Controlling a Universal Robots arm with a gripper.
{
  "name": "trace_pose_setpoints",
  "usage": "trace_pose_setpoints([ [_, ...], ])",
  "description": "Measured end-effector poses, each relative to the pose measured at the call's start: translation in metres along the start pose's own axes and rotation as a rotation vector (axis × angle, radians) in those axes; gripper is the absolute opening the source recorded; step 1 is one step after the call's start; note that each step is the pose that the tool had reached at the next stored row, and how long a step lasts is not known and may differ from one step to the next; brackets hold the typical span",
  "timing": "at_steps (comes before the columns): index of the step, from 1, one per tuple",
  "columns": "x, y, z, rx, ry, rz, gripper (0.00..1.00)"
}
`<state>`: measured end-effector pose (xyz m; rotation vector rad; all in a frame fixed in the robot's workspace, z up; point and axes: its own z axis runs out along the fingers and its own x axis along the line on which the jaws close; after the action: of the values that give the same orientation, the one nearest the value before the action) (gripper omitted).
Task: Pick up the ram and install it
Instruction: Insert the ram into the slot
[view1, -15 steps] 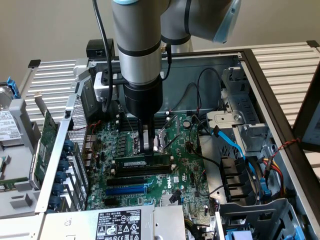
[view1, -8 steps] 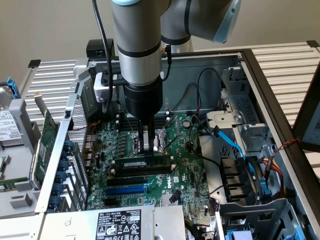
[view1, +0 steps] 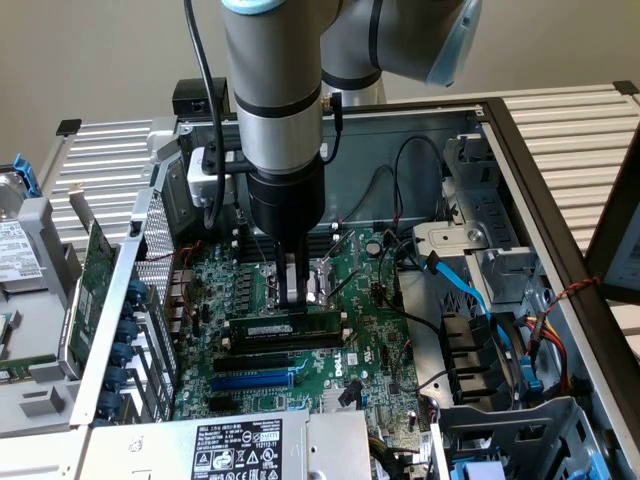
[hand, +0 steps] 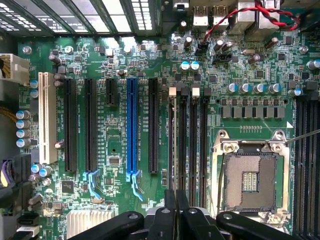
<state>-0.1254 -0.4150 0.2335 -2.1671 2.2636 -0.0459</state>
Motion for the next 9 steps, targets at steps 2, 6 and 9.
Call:
trace_pose_setpoints([
  [2, 0.0001, 0.0001, 0.0004, 0.0000, 0.0000, 0.000, 0.12],
  [6, 0.0003, 0.0003, 0.0011, 0.0000, 0.0000, 0.000, 0.12],
  [9, 0.0005, 0.0004, 0.0016, -0.0001, 0.0001, 0.000, 0.12],
])
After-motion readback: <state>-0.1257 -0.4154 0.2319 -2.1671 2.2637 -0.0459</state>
